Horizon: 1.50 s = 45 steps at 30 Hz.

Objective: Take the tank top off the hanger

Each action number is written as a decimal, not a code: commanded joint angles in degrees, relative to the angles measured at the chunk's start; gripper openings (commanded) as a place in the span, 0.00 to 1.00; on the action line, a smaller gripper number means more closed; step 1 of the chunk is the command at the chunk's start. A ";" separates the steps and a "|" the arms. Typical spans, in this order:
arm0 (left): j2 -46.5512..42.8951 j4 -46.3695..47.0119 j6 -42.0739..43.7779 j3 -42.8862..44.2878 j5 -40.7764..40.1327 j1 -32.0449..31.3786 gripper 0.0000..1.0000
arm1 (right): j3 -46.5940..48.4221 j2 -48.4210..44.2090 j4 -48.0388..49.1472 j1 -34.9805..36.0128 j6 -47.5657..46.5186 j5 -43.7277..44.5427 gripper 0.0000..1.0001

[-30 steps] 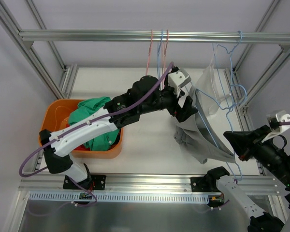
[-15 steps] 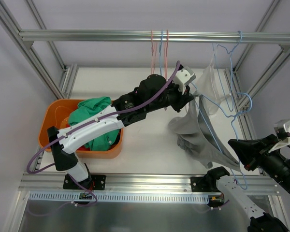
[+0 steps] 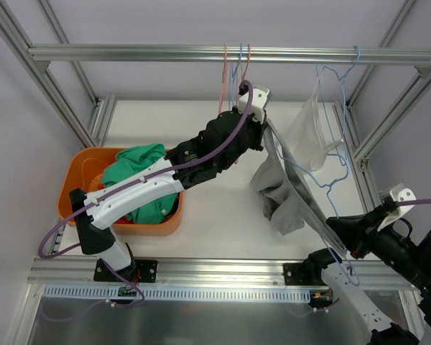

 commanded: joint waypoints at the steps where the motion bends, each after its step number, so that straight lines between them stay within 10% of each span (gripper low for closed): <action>1: -2.51 2.91 -2.44 1.95 -13.04 0.12 0.00 | -0.86 -4.11 2.56 -0.09 -2.13 -7.60 0.00; 11: -5.66 2.99 -4.63 -2.34 8.63 0.12 0.00 | 2.58 -8.15 7.21 -0.17 -1.08 3.10 0.00; 23: -16.39 14.07 -4.64 -27.19 65.86 -2.60 0.00 | -25.27 -14.93 70.02 -0.08 11.92 3.02 0.00; 26: -15.96 14.16 -5.25 -32.21 66.34 -3.22 0.00 | -33.09 -13.35 94.23 -0.09 15.18 4.51 0.00; 32: -16.13 14.25 -7.88 -39.95 54.74 -3.40 0.00 | -43.56 -12.55 106.88 -0.08 10.81 6.19 0.00; 35: -16.66 14.07 -9.81 -42.59 46.58 -3.40 0.00 | -45.34 -14.83 100.69 -0.08 5.19 6.89 0.00; 41: -18.85 10.03 -11.23 -45.41 35.92 -3.49 0.00 | -24.37 -13.26 44.02 -0.17 1.29 5.58 0.00; 45: -22.28 9.06 -10.88 -48.66 32.85 -3.66 0.28 | -17.91 -9.39 21.56 -0.17 3.93 5.76 0.00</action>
